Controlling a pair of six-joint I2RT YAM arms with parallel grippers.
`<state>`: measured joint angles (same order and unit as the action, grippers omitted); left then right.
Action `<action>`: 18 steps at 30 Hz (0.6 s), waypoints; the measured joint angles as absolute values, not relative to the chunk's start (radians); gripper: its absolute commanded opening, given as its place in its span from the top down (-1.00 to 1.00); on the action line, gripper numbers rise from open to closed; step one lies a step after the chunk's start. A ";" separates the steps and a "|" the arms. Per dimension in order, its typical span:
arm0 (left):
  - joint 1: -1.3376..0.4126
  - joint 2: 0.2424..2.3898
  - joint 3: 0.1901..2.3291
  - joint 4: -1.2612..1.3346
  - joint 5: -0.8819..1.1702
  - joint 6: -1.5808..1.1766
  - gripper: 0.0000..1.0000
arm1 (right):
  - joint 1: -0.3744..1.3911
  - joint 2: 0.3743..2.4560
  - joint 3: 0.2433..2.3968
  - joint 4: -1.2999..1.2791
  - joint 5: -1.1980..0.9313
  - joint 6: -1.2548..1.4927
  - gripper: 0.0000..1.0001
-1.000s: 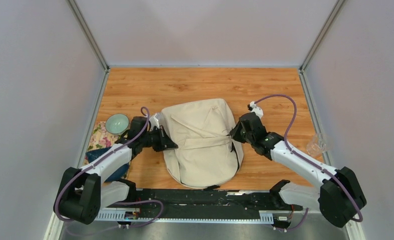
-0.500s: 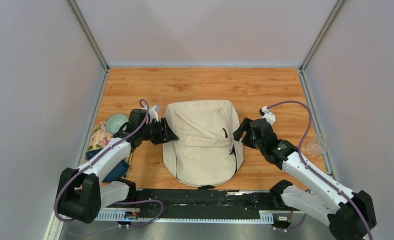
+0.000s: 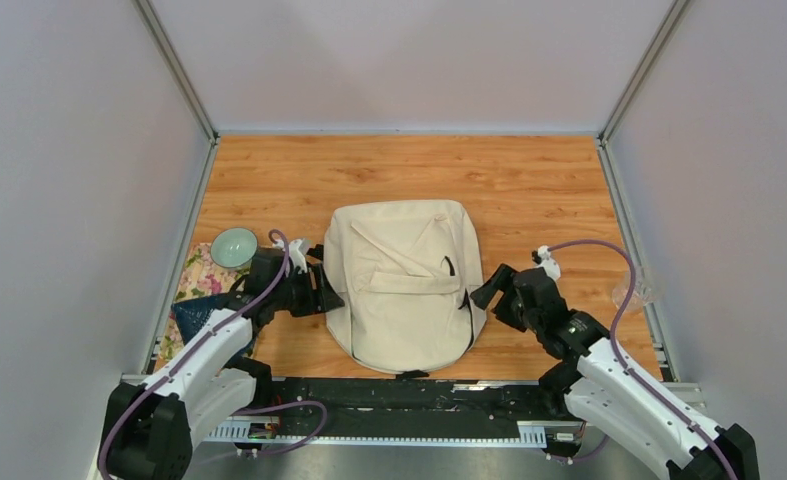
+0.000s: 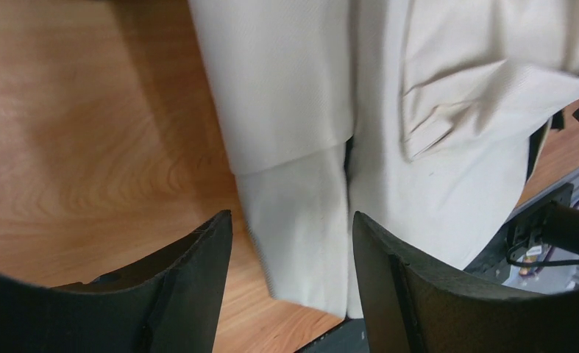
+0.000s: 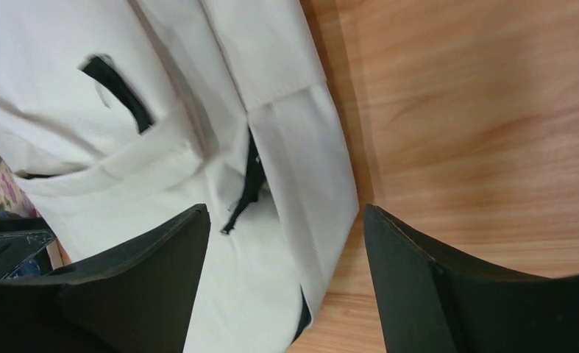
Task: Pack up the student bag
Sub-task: Reset both arms
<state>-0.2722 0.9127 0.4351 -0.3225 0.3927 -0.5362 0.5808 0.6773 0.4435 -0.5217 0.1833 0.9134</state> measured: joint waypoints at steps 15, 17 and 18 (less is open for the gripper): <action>-0.313 1.205 0.437 -0.107 0.545 -0.648 -0.38 | 0.580 1.109 0.471 -0.308 -0.052 0.970 -0.56; -0.315 1.235 0.488 -0.118 0.539 -0.645 -0.44 | 0.579 1.157 0.532 -0.318 -0.049 0.947 -0.58; -0.315 1.239 0.511 -0.125 0.527 -0.636 -0.46 | 0.579 1.165 0.553 -0.318 -0.047 0.938 -0.61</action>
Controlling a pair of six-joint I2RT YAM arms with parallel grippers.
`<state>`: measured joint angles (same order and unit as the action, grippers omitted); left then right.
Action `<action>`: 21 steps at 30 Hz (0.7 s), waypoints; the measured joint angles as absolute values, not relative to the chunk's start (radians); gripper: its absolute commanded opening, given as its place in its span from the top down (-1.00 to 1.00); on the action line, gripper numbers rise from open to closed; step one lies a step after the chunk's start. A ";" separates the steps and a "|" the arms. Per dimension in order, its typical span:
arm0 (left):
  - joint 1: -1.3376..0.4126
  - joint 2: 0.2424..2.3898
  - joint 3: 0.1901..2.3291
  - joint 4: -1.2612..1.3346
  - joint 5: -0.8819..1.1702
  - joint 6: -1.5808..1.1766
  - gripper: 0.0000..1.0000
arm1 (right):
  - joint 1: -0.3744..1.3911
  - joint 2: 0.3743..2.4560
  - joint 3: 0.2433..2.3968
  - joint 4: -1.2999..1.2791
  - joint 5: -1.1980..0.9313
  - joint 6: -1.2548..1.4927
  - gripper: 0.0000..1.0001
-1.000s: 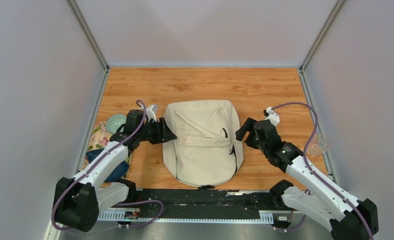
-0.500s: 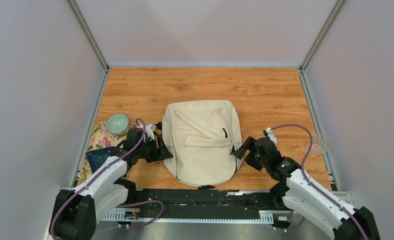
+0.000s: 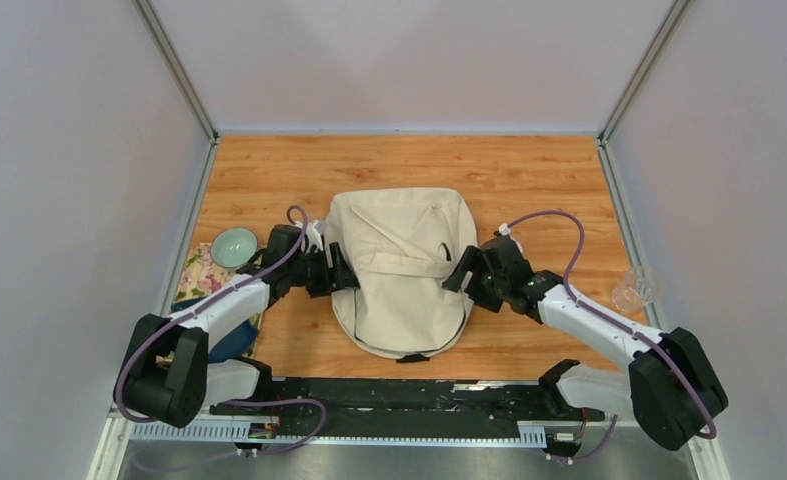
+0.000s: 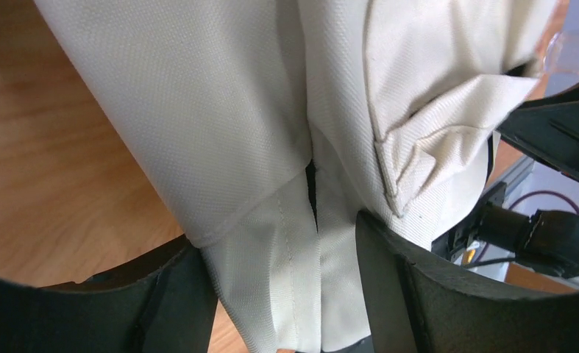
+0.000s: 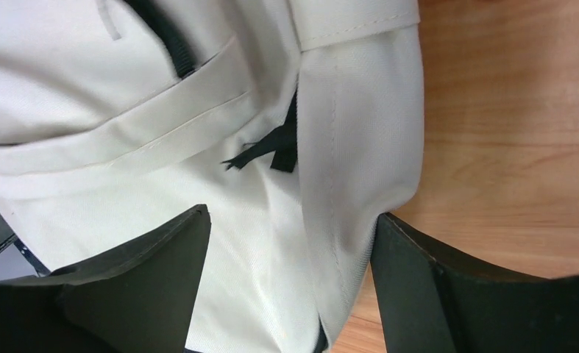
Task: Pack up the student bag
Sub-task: Reset both arms
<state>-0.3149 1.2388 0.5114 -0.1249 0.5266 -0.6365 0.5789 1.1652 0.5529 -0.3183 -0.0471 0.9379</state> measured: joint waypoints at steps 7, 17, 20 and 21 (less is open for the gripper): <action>-0.317 1.149 0.561 -0.196 0.393 -0.581 -0.50 | 0.578 1.038 0.606 -0.397 0.065 0.868 -0.74; -0.321 0.890 0.591 -0.343 0.177 -0.508 -0.52 | 0.578 0.762 0.739 -0.567 0.290 0.707 -0.78; -0.321 0.866 0.649 -0.371 0.133 -0.487 -0.52 | 0.578 0.715 0.793 -0.569 0.326 0.668 -0.78; -0.321 0.862 0.671 -0.379 0.117 -0.481 -0.52 | 0.578 0.704 0.805 -0.569 0.333 0.657 -0.79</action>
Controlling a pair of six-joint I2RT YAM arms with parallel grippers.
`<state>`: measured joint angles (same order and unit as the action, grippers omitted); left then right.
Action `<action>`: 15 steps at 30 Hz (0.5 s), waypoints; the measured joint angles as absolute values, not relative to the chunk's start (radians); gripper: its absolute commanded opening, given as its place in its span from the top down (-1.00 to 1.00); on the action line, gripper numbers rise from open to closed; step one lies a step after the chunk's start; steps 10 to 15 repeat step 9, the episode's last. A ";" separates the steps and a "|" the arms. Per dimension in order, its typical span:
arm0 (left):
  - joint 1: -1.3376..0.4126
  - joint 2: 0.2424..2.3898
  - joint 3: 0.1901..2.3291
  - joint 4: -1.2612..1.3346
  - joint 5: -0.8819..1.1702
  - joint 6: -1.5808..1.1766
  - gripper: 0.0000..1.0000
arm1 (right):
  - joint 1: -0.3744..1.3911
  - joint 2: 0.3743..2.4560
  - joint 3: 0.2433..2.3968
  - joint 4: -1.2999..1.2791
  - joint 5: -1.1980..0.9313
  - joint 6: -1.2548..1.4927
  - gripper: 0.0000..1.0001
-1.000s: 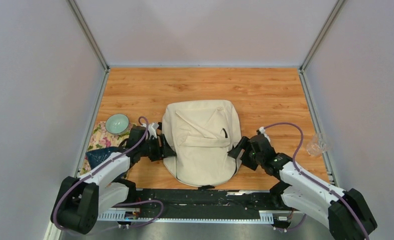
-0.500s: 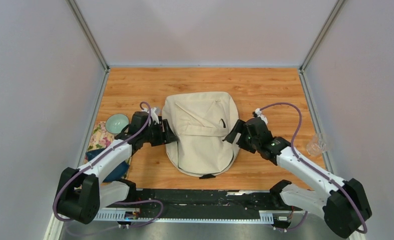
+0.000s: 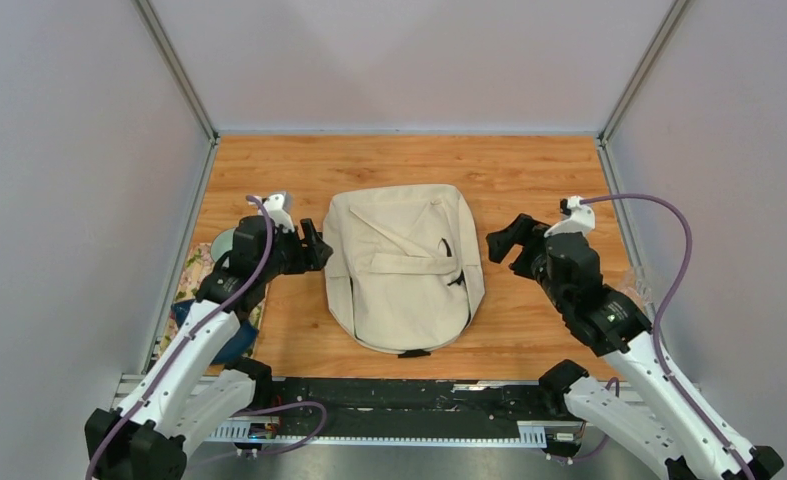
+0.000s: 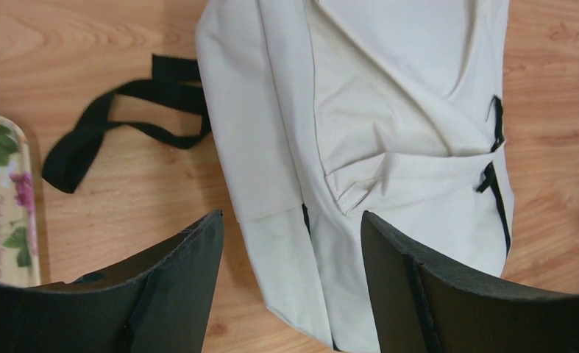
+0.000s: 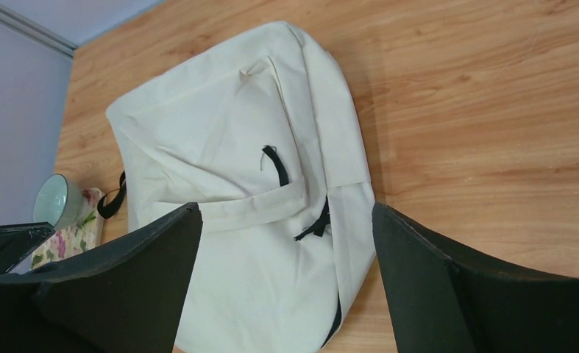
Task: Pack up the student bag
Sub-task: Reset both arms
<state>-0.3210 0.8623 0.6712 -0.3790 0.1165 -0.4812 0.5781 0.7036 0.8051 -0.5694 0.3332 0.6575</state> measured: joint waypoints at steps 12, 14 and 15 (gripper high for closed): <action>-0.321 0.811 0.734 -0.401 0.062 -0.444 -0.52 | 0.578 0.632 0.827 -0.574 0.359 0.619 -0.79; -0.321 0.811 0.734 -0.401 0.062 -0.444 -0.52 | 0.578 0.632 0.827 -0.574 0.359 0.619 -0.79; -0.321 0.811 0.734 -0.401 0.062 -0.444 -0.52 | 0.578 0.632 0.827 -0.574 0.359 0.619 -0.79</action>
